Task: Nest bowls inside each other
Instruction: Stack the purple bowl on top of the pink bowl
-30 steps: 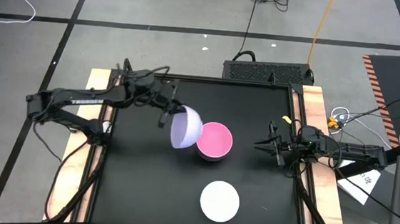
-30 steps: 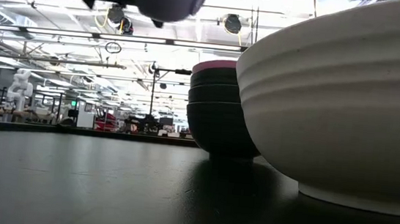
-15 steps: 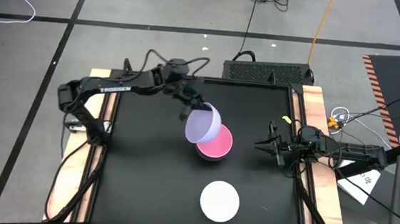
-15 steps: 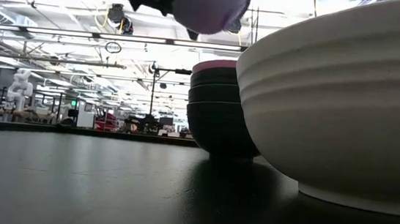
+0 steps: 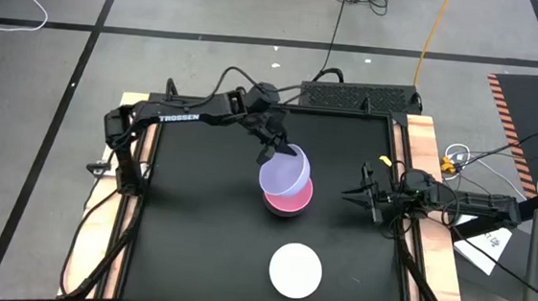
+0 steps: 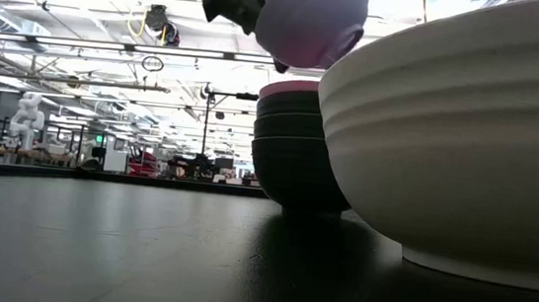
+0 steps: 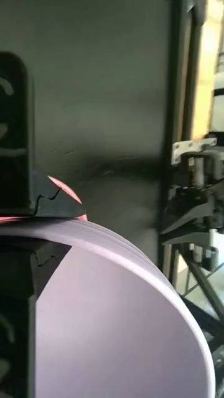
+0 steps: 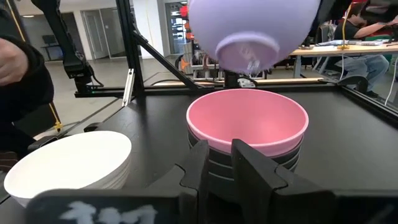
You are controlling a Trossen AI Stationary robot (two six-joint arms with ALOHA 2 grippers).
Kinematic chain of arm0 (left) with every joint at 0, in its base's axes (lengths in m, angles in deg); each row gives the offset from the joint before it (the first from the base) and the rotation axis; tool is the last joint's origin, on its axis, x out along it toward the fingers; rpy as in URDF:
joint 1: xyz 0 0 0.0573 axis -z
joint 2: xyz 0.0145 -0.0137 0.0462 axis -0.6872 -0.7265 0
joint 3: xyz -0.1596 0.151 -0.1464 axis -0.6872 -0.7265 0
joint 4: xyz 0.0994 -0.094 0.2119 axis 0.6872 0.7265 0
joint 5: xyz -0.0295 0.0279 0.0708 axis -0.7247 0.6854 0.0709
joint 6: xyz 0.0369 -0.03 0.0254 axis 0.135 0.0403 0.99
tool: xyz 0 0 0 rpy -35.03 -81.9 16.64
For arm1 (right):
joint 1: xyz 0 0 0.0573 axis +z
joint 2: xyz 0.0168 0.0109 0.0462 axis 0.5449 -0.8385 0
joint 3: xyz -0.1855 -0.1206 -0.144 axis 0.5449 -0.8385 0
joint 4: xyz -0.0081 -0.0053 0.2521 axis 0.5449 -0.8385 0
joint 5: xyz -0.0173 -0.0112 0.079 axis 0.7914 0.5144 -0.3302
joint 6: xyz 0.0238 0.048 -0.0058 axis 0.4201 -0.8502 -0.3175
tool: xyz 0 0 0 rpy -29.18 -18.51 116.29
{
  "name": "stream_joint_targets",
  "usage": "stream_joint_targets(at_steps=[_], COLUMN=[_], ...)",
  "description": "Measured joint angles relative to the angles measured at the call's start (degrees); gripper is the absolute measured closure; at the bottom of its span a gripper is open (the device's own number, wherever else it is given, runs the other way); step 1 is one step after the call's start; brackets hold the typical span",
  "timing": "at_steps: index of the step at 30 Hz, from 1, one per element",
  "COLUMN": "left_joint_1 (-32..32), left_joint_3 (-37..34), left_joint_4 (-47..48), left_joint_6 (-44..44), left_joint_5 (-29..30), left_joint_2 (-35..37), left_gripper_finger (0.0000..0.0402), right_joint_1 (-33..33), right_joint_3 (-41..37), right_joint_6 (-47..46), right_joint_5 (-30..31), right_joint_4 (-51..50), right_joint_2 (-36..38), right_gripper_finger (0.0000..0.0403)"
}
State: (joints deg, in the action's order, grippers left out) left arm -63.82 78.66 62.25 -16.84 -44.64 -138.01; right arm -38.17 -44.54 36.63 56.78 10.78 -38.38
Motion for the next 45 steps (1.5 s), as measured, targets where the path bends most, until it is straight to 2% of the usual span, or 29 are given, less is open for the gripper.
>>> stream_joint_targets(at_steps=[15,20,24,30,36,45], left_joint_1=[2.83,2.94,2.94,3.24,4.14,6.40], left_joint_3=[3.17,3.17,3.17,3.09,3.09,3.09], left_joint_4=[7.31,9.89,12.34,18.05,20.21,18.44], left_joint_6=[2.28,2.51,2.47,2.99,3.43,3.58], left_joint_5=[6.27,9.98,10.63,15.83,16.66,16.61], left_joint_2=[-5.19,-5.26,-5.24,-5.21,-5.21,-5.21], left_gripper_finger=[0.0392,0.0392,0.0392,0.0392,0.0392,0.0392], right_joint_1=[0.02,0.02,0.02,0.02,0.02,0.02], right_joint_3=[0.02,0.01,0.02,0.01,0.02,0.02], right_joint_6=[0.11,0.07,0.07,0.15,0.18,0.21], right_joint_5=[-0.02,-0.06,-0.04,-0.06,-0.06,-0.04], right_joint_4=[-0.02,0.00,0.00,0.06,0.09,0.30], right_joint_2=[-0.74,-1.36,-1.36,-1.36,-1.36,-1.36], right_gripper_finger=[0.0339,0.0339,0.0339,0.0339,0.0339,0.0339])
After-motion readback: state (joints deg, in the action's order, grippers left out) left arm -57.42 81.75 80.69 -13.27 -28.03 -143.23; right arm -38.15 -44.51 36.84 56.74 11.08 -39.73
